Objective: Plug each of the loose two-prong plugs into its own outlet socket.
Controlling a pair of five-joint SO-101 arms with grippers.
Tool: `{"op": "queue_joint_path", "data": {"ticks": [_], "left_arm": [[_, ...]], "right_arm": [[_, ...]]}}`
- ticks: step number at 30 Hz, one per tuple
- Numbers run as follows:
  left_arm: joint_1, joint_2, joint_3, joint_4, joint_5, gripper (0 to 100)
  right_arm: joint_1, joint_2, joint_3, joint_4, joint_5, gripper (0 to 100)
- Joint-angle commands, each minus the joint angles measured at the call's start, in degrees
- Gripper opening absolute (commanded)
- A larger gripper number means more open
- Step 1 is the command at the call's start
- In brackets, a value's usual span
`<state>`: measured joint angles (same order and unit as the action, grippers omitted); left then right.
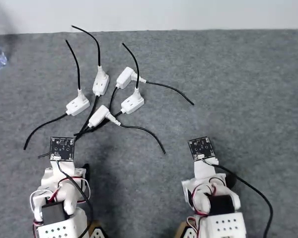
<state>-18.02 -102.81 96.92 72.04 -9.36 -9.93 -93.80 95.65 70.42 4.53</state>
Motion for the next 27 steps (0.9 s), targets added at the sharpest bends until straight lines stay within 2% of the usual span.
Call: {"op": "queue_joint_path", "data": {"ticks": [1, 4, 27], "left_arm": [[0.2, -0.7, -0.5, -0.1, -0.5, 21], [0.2, -0.7, -0.5, -0.1, -0.5, 21], [0.1, -0.7, -0.5, -0.1, -0.6, 21]], "right_arm": [[-0.2, -8.6, 0.9, 2.0, -0.5, 49.5], [-0.2, -10.5, 0.9, 5.1, -0.6, 49.5], [-0.2, -9.8, 0.9, 4.4, -0.5, 49.5]]}}
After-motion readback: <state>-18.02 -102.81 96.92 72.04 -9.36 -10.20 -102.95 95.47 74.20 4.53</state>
